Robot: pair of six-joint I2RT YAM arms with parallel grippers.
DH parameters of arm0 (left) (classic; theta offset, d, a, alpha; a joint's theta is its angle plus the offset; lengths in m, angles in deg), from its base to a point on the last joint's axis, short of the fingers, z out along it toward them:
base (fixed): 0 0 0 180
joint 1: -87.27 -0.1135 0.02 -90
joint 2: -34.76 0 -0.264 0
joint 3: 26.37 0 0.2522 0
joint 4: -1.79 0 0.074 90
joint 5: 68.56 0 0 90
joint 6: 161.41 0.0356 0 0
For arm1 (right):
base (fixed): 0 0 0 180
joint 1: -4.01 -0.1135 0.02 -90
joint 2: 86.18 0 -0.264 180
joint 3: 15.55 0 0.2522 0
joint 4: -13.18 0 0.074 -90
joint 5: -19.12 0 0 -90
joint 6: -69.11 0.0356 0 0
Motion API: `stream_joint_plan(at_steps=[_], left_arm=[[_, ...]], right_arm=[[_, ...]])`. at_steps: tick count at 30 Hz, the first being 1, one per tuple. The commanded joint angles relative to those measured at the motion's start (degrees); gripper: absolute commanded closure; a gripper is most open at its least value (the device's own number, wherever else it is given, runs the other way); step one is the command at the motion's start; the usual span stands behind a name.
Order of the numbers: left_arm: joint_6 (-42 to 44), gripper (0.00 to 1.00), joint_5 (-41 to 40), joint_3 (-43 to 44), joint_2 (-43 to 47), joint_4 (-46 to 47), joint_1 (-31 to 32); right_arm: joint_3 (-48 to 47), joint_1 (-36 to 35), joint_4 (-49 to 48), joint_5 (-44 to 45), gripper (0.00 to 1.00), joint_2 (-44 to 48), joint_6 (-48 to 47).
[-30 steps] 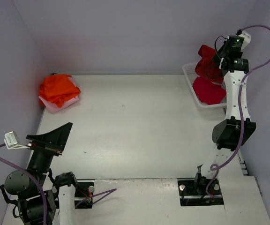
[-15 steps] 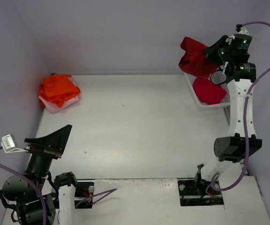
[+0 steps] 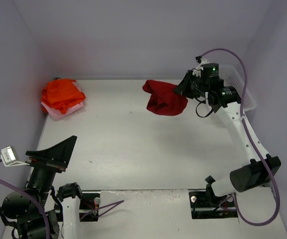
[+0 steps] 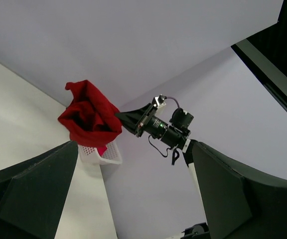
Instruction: Fold and stack the t-shirts
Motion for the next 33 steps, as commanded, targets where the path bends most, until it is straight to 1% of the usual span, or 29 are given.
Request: stream_joint_plan(at_steps=[1,3,6,9,12,13,16,17,20,27,28,29,31,32,33], left_arm=[[-0.15,0.07,0.29,1.75,-1.04,2.00,-0.42],[-0.07,0.07,0.38,1.66,-1.12,2.00,-0.42],[-0.15,0.07,0.29,1.40,-1.04,2.00,-0.42],[-0.24,0.07,0.20,0.96,-0.86,2.00,-0.50],[-0.24,0.07,0.29,0.79,-0.77,2.00,-0.42],[-0.07,0.07,0.46,0.79,-0.77,2.00,-0.50],[0.37,0.07,0.64,0.79,-0.86,1.74,-0.42],[0.63,0.07,0.64,0.79,-0.95,1.56,-0.42],[1.16,0.07,0.82,0.61,-0.95,1.03,-0.50],[1.08,0.07,0.64,-0.97,-0.69,1.73,-0.42],[0.81,0.07,0.64,-1.67,-0.69,1.82,-0.42],[0.73,0.07,0.64,-1.94,-0.51,2.17,-0.42],[0.46,0.07,0.64,-2.38,-0.33,2.35,-0.42],[0.55,0.07,0.64,-2.73,-0.25,2.44,-0.42],[0.55,0.07,0.64,-2.82,-0.16,2.44,-0.42]], right_arm=[[3.40,-2.80,-5.46,1.12,1.00,6.17,-0.72],[6.56,-4.21,-5.72,0.95,1.00,7.58,-0.19],[9.46,-9.04,-5.82,2.35,1.00,8.63,-0.10],[11.40,-15.97,-5.90,5.25,1.00,8.55,0.25],[12.11,-21.25,-5.99,7.97,1.00,7.41,0.60],[12.11,-24.75,-5.99,9.46,1.00,6.89,0.69],[12.37,-29.17,-5.73,10.17,1.00,5.04,0.95],[12.55,-31.62,-5.47,11.92,1.00,4.51,0.96],[14.30,-33.57,-5.11,16.06,1.00,5.55,1.31],[17.64,-33.49,-3.88,21.34,1.00,11.18,0.60],[17.91,-33.49,-3.53,21.51,0.96,11.80,0.52],[18.35,-33.49,-3.36,21.69,0.79,12.06,0.43],[18.70,-33.49,-2.66,22.04,0.73,12.33,0.25],[18.96,-33.40,-2.65,22.39,0.60,12.33,-0.10],[19.05,-33.40,-2.48,23.35,0.52,12.24,-0.19]])
